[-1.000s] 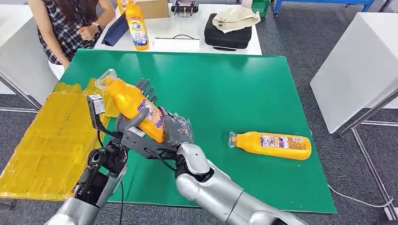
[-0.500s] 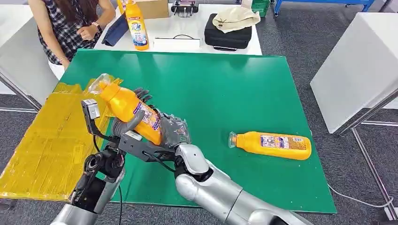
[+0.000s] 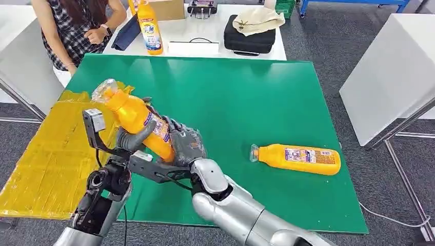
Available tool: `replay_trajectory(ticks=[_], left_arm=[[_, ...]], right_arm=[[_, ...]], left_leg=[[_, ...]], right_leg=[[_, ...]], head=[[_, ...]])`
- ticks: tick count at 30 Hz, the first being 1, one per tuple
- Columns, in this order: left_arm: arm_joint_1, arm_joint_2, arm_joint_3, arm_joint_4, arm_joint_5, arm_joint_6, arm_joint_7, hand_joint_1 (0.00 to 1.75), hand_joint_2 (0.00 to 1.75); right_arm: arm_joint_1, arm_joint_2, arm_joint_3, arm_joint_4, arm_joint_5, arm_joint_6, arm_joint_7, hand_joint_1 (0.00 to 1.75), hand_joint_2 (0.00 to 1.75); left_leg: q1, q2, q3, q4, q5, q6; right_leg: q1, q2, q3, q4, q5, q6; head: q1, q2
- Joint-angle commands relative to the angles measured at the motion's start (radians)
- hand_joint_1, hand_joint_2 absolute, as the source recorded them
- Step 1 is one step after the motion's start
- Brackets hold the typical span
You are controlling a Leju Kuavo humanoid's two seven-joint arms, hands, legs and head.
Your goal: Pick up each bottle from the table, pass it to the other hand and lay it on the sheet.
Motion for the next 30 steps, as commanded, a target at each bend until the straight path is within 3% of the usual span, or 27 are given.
replay_trajectory(ticks=[1,6,8,10,12,16,18,19,21,23,25,30], left_arm=[[-0.009,0.069,0.182,-0.062,-0.456,0.275,-0.094,1.75,1.75],[-0.014,0.050,0.181,-0.057,-0.468,0.271,-0.098,1.75,1.75],[-0.027,0.069,0.167,-0.034,-0.683,0.466,-0.089,1.75,1.75],[-0.053,0.094,0.175,0.029,-0.984,0.671,-0.050,1.75,1.75],[-0.070,0.127,0.188,0.121,-1.473,0.846,0.080,1.75,1.75],[-0.098,0.136,0.194,0.235,-1.669,0.846,0.142,1.75,1.75],[-0.153,0.149,0.157,0.392,-1.818,0.846,0.211,1.75,1.75],[-0.209,0.198,-0.008,0.532,-1.818,0.846,0.322,1.75,1.75],[-0.307,0.189,-0.184,0.767,-1.818,0.833,0.403,1.75,1.75],[-0.334,0.165,-0.224,0.842,-1.818,0.793,0.406,1.75,1.75],[-0.345,0.133,-0.207,0.886,-1.818,0.738,0.397,1.75,1.75],[-0.340,0.134,-0.219,0.888,-1.818,0.736,0.403,1.75,1.75]], right_arm=[[0.271,-0.161,-0.492,-0.596,0.216,0.095,-0.050,0.00,0.00],[0.282,-0.137,-0.487,-0.573,0.239,0.091,-0.053,0.00,0.00],[0.312,-0.142,-0.533,-0.625,0.254,0.029,-0.042,0.00,0.00],[0.391,-0.189,-0.603,-0.793,0.248,0.050,-0.060,0.00,0.00],[0.453,-0.215,-0.673,-0.896,0.241,0.077,-0.092,0.00,0.00],[0.498,-0.235,-0.720,-0.931,0.198,0.084,-0.142,0.00,0.00],[0.501,-0.235,-0.740,-0.940,0.190,0.077,-0.153,0.00,0.00],[0.505,-0.245,-0.749,-0.950,0.178,0.086,-0.164,0.00,0.00],[0.528,-0.259,-0.766,-0.978,0.167,0.089,-0.180,0.00,0.00],[0.552,-0.265,-0.773,-1.002,0.167,0.088,-0.182,0.00,0.00],[0.588,-0.267,-0.779,-1.042,0.174,0.085,-0.183,0.00,0.00],[0.603,-0.270,-0.777,-1.050,0.176,0.084,-0.184,0.00,0.00]], left_leg=[[0.001,-0.003,0.002,0.001,-0.002,0.000],[0.000,-0.005,0.001,0.000,-0.001,0.000],[0.000,-0.004,0.003,0.001,-0.002,0.000],[0.000,-0.006,0.000,0.000,0.000,0.000],[0.000,-0.008,0.001,0.000,0.000,0.000],[-0.001,-0.007,0.001,-0.001,0.001,0.000],[-0.001,-0.010,0.003,-0.001,0.000,0.000],[0.000,-0.009,0.001,-0.001,0.000,0.000],[-0.001,-0.011,0.002,-0.002,0.001,-0.001],[-0.001,-0.016,0.005,-0.002,0.001,-0.001],[-0.001,-0.013,0.002,-0.002,0.002,0.000],[-0.001,-0.006,0.002,0.000,0.000,-0.001]], right_leg=[[0.001,-0.005,0.003,0.000,-0.002,0.001],[0.000,-0.007,0.003,-0.001,-0.002,0.001],[0.000,-0.008,0.006,-0.001,-0.003,0.001],[0.000,-0.007,0.003,-0.001,-0.002,0.000],[0.000,-0.011,0.005,-0.001,-0.003,0.000],[-0.001,-0.008,0.003,-0.002,-0.001,0.000],[-0.001,-0.010,0.006,-0.002,-0.002,0.001],[0.000,-0.010,0.004,-0.002,-0.001,0.000],[-0.001,-0.012,0.004,-0.001,-0.002,0.000],[-0.001,-0.018,0.010,-0.002,-0.004,0.001],[-0.001,-0.014,0.005,-0.002,-0.002,0.000],[0.000,-0.007,0.004,-0.001,-0.001,0.000]], head=[[-0.001,0.000],[0.000,0.000],[0.000,0.000],[0.000,0.000],[0.000,0.000],[-0.001,0.000],[0.000,0.000],[-0.001,0.000],[0.000,0.000],[-0.002,0.000],[-0.001,0.000],[-0.001,0.000]])
